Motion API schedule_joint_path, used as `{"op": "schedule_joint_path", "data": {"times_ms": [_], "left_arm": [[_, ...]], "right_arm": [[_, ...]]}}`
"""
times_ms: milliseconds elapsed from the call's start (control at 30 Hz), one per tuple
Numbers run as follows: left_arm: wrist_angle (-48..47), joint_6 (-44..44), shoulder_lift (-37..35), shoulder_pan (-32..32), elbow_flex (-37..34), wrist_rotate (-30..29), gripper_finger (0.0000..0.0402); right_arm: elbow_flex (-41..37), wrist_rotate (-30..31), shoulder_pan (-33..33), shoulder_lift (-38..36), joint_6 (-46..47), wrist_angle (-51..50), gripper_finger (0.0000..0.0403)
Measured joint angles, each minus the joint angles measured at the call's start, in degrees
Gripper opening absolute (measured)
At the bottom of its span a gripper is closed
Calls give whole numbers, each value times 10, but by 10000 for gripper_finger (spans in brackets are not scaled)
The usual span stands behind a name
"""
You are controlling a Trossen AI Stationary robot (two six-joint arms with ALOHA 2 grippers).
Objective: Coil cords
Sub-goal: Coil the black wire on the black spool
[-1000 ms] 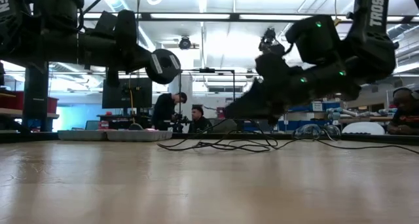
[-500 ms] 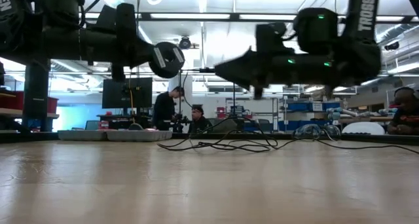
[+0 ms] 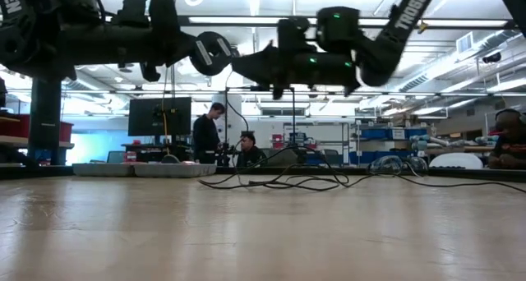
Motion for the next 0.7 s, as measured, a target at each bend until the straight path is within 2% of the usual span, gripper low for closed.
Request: {"op": "schedule_joint_path", "data": {"times_ms": [67,167,333,533,700], "left_arm": [[1,2,0,3,1,0,0],[4,3,0,3,1,0,0],[4,4,0,3,1,-4,0],[-36,-9,-1,17,23,-15,0],[-82,-10,-1,18,41,-12,0]], "right_arm": [[22,-36,-5,0,-5,-39,73],[33,-91,-10,0,-6,-42,73],[33,-96,-18,0,-1,-40,58],[33,-99,-20,0,-28,-22,7],[52,-121,-35,0,-29,-108,5]]}}
